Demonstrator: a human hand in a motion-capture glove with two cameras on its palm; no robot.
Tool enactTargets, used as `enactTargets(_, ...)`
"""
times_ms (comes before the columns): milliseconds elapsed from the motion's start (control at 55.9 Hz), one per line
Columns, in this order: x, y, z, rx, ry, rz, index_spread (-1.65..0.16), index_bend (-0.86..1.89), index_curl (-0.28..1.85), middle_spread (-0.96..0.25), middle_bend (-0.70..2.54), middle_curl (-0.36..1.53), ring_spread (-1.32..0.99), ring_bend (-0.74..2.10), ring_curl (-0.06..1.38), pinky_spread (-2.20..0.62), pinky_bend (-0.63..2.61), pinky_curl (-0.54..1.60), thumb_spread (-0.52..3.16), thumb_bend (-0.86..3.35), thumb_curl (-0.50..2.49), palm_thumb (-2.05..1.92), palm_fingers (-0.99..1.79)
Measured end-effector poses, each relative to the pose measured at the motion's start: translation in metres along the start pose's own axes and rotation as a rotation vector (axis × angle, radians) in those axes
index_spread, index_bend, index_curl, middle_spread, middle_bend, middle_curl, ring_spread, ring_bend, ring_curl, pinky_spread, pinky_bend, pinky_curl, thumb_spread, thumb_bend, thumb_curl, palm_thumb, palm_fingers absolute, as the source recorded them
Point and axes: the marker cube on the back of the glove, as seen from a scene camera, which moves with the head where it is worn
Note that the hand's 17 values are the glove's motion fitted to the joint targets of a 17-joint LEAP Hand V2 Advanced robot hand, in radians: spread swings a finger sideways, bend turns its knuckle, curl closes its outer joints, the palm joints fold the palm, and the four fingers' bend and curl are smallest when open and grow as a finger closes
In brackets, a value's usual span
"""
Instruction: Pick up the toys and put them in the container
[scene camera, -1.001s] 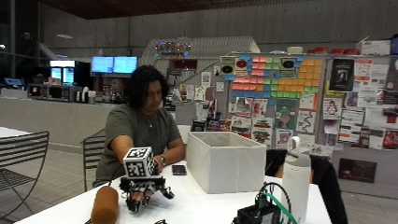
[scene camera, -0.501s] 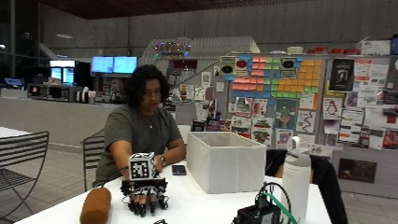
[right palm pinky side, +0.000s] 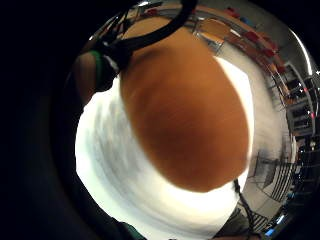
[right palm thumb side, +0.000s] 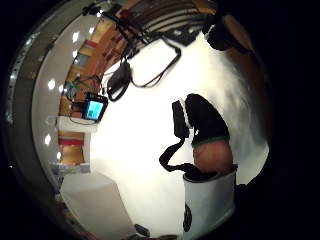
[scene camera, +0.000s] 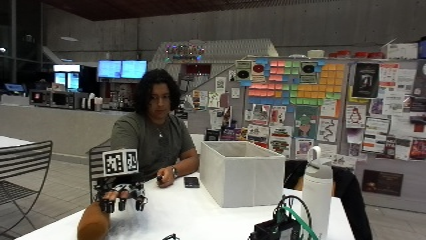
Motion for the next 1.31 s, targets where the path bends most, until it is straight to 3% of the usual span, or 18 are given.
enactTargets(197, 0.029, -0.029, -0.021, 0.071, 0.081, 0.083, -0.35, 0.18, 0.48, -0.2, 0.27, 0.51, -0.37, 0.73, 0.41, -0.32, 0.91, 0.39, 1.58, 0.11, 0.31, 0.17, 0.5)
enactTargets(268, 0.041, -0.037, -0.021, -0.009, 0.165, 0.129, -0.35, 0.17, 0.47, -0.2, 0.26, 0.51, -0.38, 0.76, 0.43, -0.33, 0.92, 0.41, 1.57, 0.11, 0.31, 0.19, 0.5)
enactTargets(375, 0.059, -0.048, -0.005, -0.222, 0.175, 0.203, -0.33, 0.12, 0.48, -0.16, 0.25, 0.52, -0.33, 0.65, 0.44, -0.26, 0.92, 0.44, 1.46, 0.03, 0.29, 0.1, 0.12)
enactTargets(429, 0.064, -0.045, 0.005, -0.299, 0.107, 0.219, -0.31, 0.05, 0.43, -0.14, 0.25, 0.51, -0.31, 0.66, 0.43, -0.24, 0.95, 0.43, 1.38, -0.02, 0.28, 0.03, 0.07)
enactTargets(483, 0.063, -0.04, 0.016, -0.346, 0.019, 0.212, -0.29, -0.04, 0.35, -0.12, 0.19, 0.49, -0.34, 0.87, 0.47, -0.26, 1.09, 0.45, 1.32, -0.04, 0.28, -0.02, 0.23)
enactTargets(661, 0.044, -0.027, 0.031, -0.227, 0.065, 0.116, -0.28, -0.02, 0.18, -0.15, 0.38, 0.53, -0.35, 1.08, 0.53, -0.33, 1.29, 0.48, 1.28, -0.01, 0.29, 0.01, 0.31)
enactTargets(876, 0.028, -0.023, 0.035, -0.004, 0.2, -0.023, -0.27, -0.01, 0.04, -0.23, 0.62, 0.59, -0.37, 1.31, 0.55, -0.4, 1.36, 0.45, 1.31, 0.02, 0.32, 0.09, 0.66)
enactTargets(1055, 0.031, -0.02, 0.03, 0.03, 0.106, -0.143, -0.27, 0.06, -0.01, -0.34, 0.86, 0.66, -0.36, 1.43, 0.57, -0.41, 1.31, 0.44, 1.44, 0.08, 0.33, 0.2, 0.95)
enactTargets(1198, 0.034, 0.006, -0.008, 0.053, -0.007, -0.299, -0.26, 0.09, -0.01, -0.35, 0.97, 0.71, -0.35, 1.5, 0.6, -0.4, 1.31, 0.46, 1.51, 0.12, 0.36, 0.29, 1.06)
enactTargets(1305, 0.019, 0.045, -0.073, -0.045, -0.212, -0.432, -0.25, 0.1, -0.01, -0.35, 1.03, 0.74, -0.34, 1.53, 0.61, -0.4, 1.3, 0.48, 1.51, 0.14, 0.38, 0.34, 1.06)
